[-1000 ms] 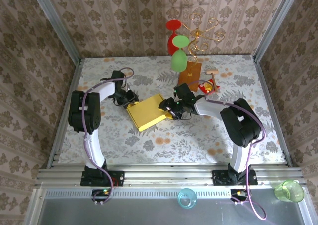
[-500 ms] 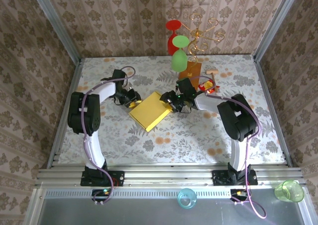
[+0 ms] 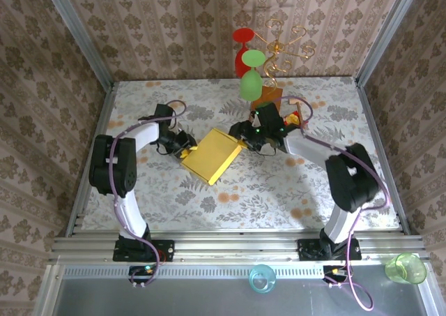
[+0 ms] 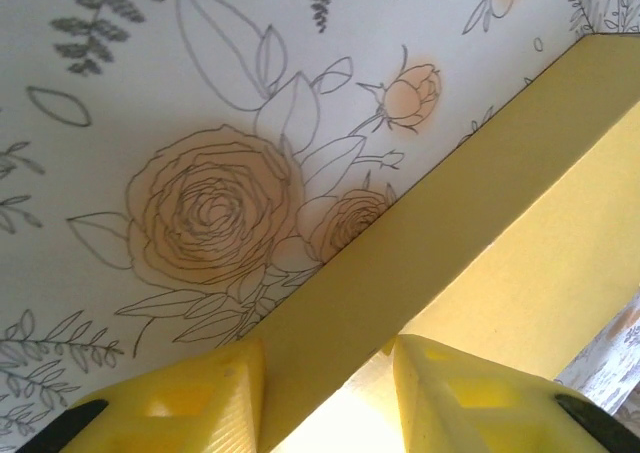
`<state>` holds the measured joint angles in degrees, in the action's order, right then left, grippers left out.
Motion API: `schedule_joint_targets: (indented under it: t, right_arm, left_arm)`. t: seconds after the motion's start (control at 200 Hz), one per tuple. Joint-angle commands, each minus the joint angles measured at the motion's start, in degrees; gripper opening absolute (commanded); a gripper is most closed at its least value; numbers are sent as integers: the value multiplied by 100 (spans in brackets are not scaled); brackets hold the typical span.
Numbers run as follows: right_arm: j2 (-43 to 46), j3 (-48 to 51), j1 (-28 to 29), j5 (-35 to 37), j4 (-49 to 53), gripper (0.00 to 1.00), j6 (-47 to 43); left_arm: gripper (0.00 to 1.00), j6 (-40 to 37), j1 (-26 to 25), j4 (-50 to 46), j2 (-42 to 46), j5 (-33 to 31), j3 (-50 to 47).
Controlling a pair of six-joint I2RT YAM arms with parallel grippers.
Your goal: Fold the paper box
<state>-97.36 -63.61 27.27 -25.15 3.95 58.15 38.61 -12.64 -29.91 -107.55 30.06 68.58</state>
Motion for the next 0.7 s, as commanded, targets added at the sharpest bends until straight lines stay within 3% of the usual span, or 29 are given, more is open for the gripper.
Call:
schedule_joint_targets:
  t: [0.0,0.135,0.335,0.695]
  right_arm:
    - [647,851,395,301,-166,56,479]
    - [941,1985,1211,580,-1905,59,1617]
    - [199,2037,1933,880,-3251,61,2313]
    - [-384,2114,2085,1128,-3618,60,2552]
  left_arm:
    - [39,157,79,116,268,111,-164]
    - [38,376,97,374,397,192,-447]
    - [37,626,97,649,578,188,-828]
    - [37,657,131,715,679,227,-983]
